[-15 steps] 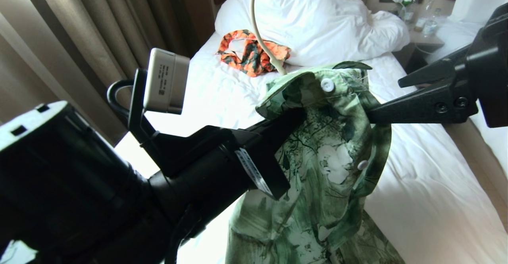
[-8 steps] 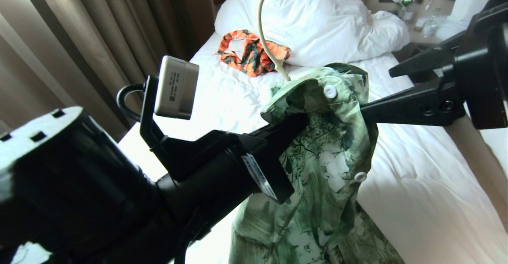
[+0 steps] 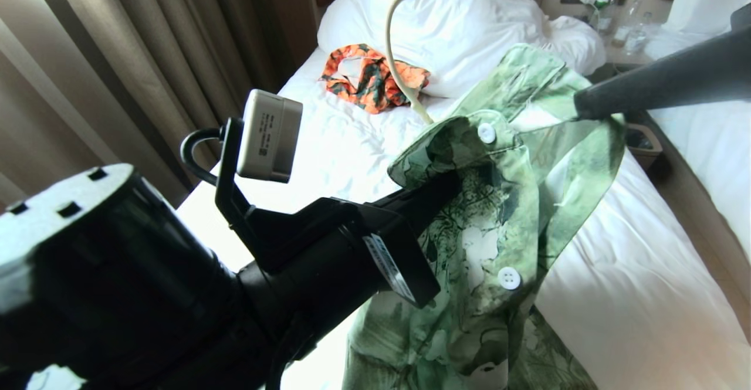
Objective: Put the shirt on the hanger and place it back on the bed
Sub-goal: Hook the other side of the shirt onto the hanger
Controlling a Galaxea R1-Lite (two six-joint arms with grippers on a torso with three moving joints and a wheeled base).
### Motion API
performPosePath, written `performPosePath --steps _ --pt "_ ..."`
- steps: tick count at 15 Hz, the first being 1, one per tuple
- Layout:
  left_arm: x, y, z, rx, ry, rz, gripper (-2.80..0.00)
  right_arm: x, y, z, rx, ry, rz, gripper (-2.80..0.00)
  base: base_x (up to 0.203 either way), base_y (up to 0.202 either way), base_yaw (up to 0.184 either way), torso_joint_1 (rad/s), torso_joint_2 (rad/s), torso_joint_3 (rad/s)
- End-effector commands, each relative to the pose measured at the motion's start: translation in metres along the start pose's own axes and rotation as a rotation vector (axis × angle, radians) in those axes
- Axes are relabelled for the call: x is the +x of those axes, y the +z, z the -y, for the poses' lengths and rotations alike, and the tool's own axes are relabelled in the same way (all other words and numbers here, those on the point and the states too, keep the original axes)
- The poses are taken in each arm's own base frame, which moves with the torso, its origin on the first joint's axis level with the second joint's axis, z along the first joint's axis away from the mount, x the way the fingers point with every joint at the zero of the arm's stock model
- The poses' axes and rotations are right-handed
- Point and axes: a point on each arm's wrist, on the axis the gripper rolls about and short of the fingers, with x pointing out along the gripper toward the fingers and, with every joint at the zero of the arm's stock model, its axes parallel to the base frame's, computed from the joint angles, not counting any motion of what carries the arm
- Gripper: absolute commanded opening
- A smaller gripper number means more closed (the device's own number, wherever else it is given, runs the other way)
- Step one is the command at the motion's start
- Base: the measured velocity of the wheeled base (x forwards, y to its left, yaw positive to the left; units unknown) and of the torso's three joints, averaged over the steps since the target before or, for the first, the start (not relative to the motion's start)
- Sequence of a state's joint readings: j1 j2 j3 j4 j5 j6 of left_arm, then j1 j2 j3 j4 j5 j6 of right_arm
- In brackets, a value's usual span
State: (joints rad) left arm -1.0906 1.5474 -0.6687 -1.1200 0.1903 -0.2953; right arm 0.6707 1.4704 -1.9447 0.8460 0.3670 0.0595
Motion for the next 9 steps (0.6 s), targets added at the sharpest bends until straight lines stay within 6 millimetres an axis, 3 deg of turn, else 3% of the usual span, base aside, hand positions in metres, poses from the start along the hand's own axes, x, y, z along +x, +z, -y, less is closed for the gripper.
performPosePath --steps 1,9 --pt "0.0 0.001 0.0 -0.003 0.001 0.006 -2.8 -0.003 0.004 0.005 0.04 0.067 0.035 0.0 0.0 0.0 0.0 0.0 0.0 0.0" --pt "-0.001 0.003 0.001 -0.004 0.0 0.015 -2.8 0.005 0.021 -0.007 0.034 0.262 0.138 0.0 0.0 0.0 0.0 0.0 0.0 0.0"
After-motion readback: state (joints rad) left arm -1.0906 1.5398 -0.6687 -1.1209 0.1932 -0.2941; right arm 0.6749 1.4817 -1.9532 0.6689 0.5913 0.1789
